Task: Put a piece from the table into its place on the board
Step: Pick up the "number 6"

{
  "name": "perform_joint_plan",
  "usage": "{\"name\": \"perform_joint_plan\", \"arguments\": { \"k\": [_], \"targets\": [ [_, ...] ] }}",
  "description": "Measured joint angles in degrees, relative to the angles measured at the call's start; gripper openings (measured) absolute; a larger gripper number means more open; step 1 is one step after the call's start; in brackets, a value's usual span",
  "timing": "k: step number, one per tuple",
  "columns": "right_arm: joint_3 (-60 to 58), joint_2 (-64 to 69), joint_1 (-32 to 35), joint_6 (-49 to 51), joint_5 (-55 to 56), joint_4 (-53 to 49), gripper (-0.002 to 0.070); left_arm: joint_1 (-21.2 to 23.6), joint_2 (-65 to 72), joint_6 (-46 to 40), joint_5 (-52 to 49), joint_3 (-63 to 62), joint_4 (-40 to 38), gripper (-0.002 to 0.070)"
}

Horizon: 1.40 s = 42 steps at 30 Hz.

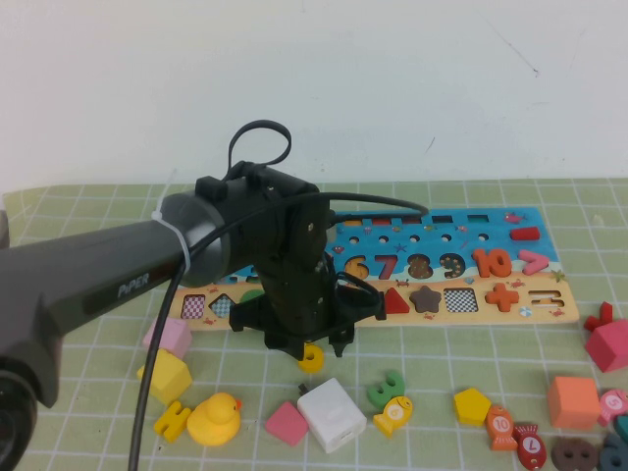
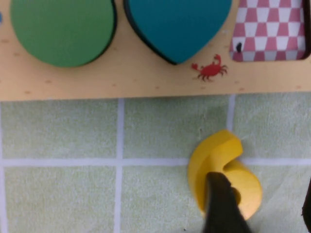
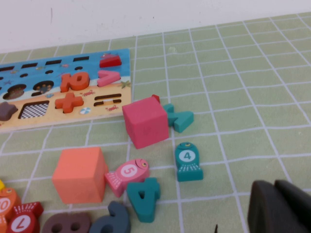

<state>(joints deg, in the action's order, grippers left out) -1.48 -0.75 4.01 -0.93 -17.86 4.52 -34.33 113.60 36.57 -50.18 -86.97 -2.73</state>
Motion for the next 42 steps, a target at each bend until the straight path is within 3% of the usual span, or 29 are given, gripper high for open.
{"name": "perform_joint_plan", "arguments": {
  "k": [11, 34, 39, 42],
  "targets": [
    [0.0, 0.0, 0.0, 0.0, 0.0, 0.0, -0.0003, 0.0, 0.6, 7.1, 0.3, -0.4, 2.7, 0.0332],
    [0.0, 0.0, 0.0, 0.0, 0.0, 0.0, -0.0003, 0.0, 2.6, 8.1, -2.4, -1.1, 4.5, 0.0330],
    [0.0, 0.0, 0.0, 0.0, 0.0, 0.0, -0.0003, 0.0, 2.6, 6.2, -2.6, -1.1, 5.3, 0.0262],
    [0.0, 0.0, 0.0, 0.0, 0.0, 0.0, -0.0003, 0.0, 2.6, 5.2, -2.8, -1.3, 5.7, 0.0261]
  ]
}}
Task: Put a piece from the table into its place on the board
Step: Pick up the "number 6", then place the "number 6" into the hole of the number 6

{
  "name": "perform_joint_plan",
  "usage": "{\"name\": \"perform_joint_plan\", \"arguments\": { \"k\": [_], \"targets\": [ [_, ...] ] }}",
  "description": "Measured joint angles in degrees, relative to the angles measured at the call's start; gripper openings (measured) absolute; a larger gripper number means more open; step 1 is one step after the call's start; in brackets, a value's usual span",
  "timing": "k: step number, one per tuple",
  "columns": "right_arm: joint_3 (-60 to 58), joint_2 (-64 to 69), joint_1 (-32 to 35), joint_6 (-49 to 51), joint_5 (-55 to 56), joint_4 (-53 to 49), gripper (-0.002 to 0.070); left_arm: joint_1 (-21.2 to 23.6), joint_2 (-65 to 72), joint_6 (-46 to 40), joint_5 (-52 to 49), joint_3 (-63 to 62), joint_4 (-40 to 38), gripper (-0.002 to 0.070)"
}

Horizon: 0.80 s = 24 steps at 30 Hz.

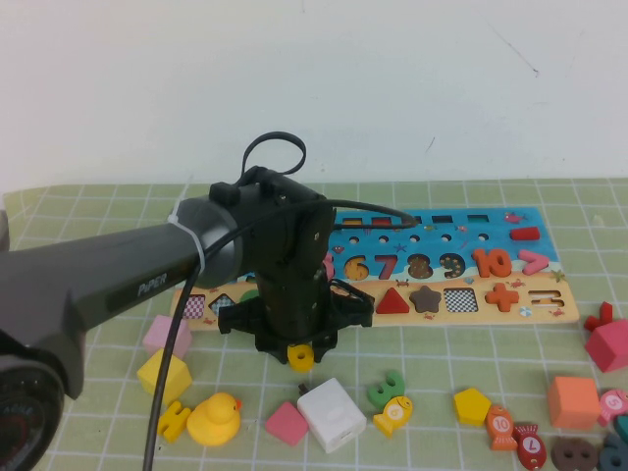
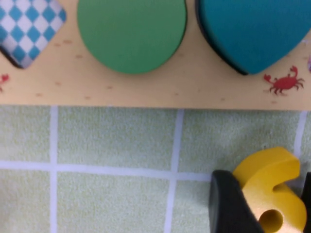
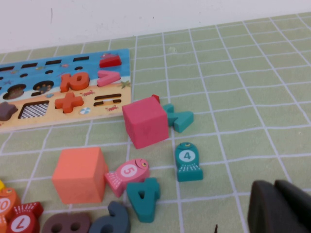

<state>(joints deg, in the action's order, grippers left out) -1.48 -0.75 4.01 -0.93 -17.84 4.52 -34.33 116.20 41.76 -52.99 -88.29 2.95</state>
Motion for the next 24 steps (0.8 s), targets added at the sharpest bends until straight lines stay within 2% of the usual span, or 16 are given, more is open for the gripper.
{"name": "perform_joint_plan", "arguments": {
  "k": [4, 10, 24],
  "targets": [
    [0.0, 0.0, 0.0, 0.0, 0.0, 0.0, -0.0003, 0.0, 0.3, -1.8, -1.2, -3.3, 0.3, 0.0261],
    [0.0, 0.0, 0.0, 0.0, 0.0, 0.0, -0.0003, 0.0, 0.3, -8.9, -0.8, -10.9, -0.2, 0.0261],
    [0.0, 0.0, 0.0, 0.0, 0.0, 0.0, -0.0003, 0.0, 4.1, -13.9, 16.0, -13.0, 3.6, 0.0261]
  ]
}}
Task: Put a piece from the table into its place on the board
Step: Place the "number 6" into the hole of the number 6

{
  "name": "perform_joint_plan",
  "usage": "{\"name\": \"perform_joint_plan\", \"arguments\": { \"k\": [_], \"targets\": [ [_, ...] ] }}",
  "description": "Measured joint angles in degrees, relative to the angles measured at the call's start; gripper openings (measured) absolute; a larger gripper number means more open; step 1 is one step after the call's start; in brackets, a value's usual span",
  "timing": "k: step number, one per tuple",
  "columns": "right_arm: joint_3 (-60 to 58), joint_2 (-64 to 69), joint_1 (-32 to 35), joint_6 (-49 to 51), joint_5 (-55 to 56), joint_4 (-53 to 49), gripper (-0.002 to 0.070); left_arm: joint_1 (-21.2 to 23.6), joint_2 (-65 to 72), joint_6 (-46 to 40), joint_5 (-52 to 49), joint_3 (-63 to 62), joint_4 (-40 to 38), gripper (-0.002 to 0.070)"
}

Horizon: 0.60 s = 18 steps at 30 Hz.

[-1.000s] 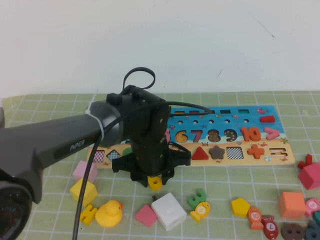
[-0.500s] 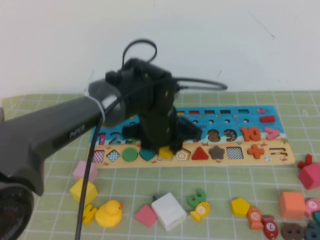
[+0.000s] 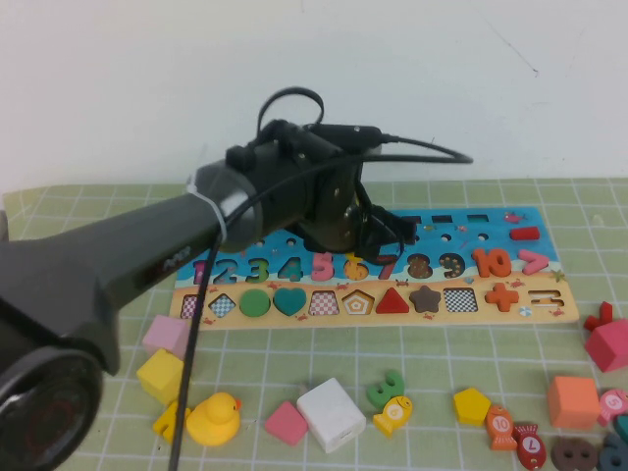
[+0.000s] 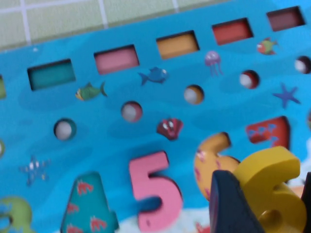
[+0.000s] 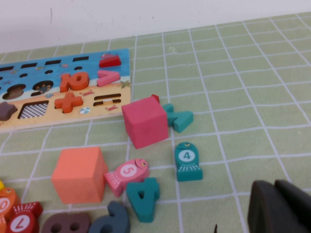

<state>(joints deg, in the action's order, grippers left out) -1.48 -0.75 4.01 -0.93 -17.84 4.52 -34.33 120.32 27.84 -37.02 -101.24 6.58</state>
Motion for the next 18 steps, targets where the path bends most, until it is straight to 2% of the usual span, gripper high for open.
{"name": "perform_joint_plan", "arguments": {
  "k": [4, 12, 18],
  "targets": [
    [0.0, 0.0, 0.0, 0.0, 0.0, 0.0, -0.0003, 0.0, 2.5, -0.4, 0.1, -2.7, 1.3, 0.0261],
    [0.0, 0.0, 0.0, 0.0, 0.0, 0.0, -0.0003, 0.0, 8.9, -2.4, -6.0, -11.5, 1.6, 0.0261],
    [0.0, 0.0, 0.0, 0.0, 0.1, 0.0, -0.0003, 0.6, 10.4, -2.4, -8.0, -12.7, 0.0, 0.0261]
  ]
}}
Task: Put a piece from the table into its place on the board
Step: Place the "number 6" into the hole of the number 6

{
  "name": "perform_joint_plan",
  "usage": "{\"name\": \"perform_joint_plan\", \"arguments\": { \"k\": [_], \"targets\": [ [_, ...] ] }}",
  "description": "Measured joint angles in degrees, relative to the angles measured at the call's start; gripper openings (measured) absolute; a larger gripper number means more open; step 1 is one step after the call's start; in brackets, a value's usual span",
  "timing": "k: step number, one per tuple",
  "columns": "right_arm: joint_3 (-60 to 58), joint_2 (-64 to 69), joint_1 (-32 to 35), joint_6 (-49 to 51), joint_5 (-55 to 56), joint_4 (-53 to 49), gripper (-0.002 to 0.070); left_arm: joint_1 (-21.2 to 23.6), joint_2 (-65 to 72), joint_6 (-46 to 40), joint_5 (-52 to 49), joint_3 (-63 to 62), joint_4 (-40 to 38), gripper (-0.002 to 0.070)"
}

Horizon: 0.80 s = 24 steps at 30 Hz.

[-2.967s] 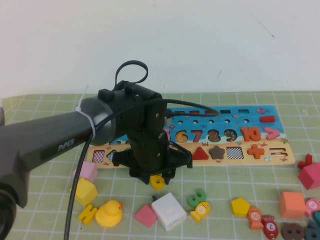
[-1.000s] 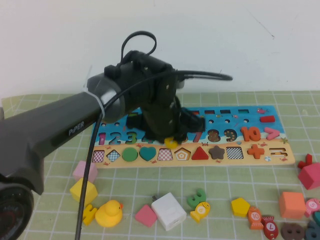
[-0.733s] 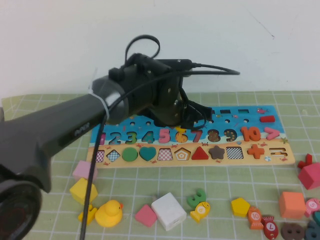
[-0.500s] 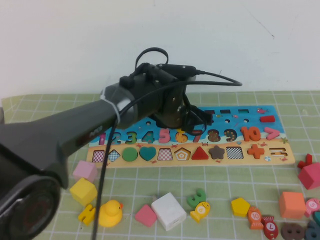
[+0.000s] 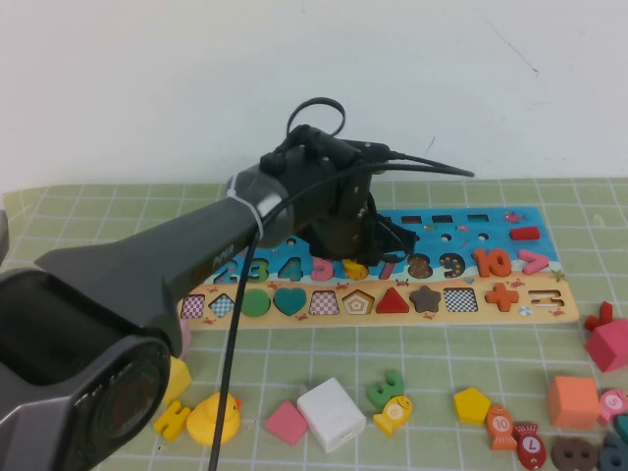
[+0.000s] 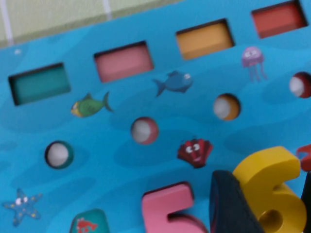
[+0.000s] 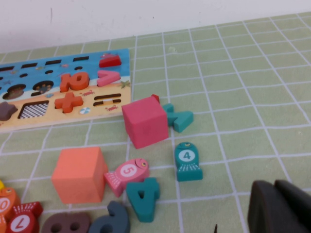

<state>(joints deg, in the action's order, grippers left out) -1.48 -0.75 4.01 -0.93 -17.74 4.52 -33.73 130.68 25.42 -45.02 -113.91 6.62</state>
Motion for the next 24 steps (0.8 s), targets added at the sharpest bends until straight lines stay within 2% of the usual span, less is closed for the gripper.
{"name": "perform_joint_plan", "arguments": {
  "k": [10, 24],
  "targets": [
    [0.0, 0.0, 0.0, 0.0, 0.0, 0.0, -0.0003, 0.6, 0.3, 0.0, -1.4, -0.3, -3.9, 0.0261],
    [0.0, 0.0, 0.0, 0.0, 0.0, 0.0, -0.0003, 0.6, 0.4, -0.1, -1.3, -0.3, -3.2, 0.0261]
  ]
}}
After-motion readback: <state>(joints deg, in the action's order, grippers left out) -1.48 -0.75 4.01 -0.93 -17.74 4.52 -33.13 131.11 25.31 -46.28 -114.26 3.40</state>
